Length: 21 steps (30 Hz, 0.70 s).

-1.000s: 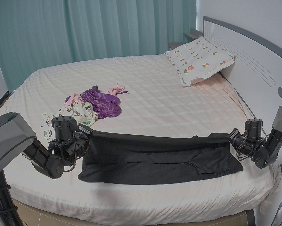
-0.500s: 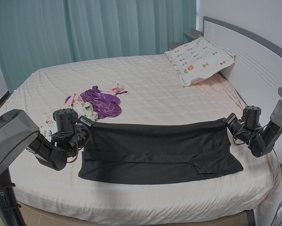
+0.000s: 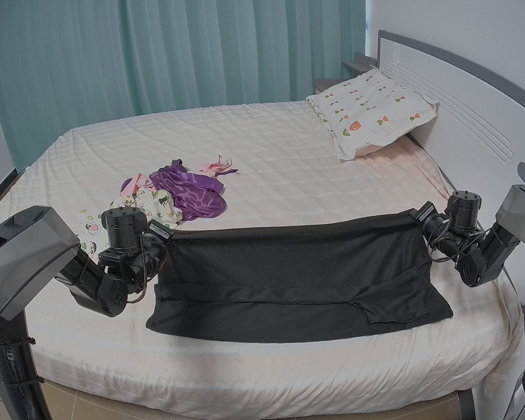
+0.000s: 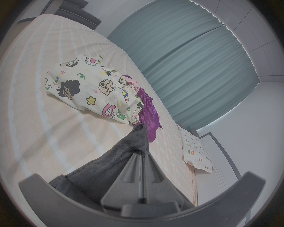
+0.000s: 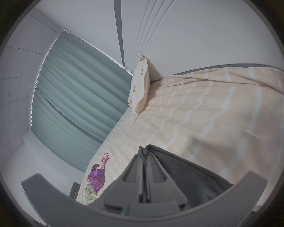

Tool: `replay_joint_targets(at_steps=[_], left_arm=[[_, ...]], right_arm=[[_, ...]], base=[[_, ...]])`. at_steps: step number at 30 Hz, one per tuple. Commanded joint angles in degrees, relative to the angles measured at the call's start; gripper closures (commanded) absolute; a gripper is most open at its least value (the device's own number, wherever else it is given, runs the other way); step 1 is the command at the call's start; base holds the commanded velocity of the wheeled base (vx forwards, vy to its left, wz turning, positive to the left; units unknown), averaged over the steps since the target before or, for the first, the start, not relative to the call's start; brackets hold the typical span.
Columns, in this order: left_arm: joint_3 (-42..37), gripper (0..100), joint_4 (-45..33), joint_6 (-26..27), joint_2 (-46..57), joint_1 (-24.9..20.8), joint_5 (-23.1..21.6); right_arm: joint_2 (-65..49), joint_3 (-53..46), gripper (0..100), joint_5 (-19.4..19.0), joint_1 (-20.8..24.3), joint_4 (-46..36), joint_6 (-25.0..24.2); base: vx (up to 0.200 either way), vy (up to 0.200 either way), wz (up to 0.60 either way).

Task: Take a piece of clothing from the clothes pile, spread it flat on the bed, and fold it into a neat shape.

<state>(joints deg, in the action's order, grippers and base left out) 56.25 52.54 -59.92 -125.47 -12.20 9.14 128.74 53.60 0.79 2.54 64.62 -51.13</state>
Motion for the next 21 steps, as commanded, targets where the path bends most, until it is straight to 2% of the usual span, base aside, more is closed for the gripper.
replay_joint_targets(at_steps=[1,13,18,21], left_arm=[[-0.44,100,0.02,-0.11,0.05,0.86,-0.09],[-1.93,100,0.02,4.19,-0.92,0.60,-0.09],[-5.97,100,0.11,10.43,-1.10,-0.19,0.00],[-7.73,100,0.19,11.75,-1.10,-0.45,0.00]], right_arm=[[0.19,-0.52,100,-0.18,0.01,1.38,-0.38],[-0.69,-7.72,100,-2.64,-1.39,2.00,0.24],[-2.45,-13.17,100,-4.13,-2.54,2.61,2.52],[-2.62,-16.60,100,-4.84,-2.36,3.32,4.81]], base=[[0.000,0.000,0.00],[0.000,0.000,0.00],[0.000,0.000,0.00],[0.000,0.000,0.00]])
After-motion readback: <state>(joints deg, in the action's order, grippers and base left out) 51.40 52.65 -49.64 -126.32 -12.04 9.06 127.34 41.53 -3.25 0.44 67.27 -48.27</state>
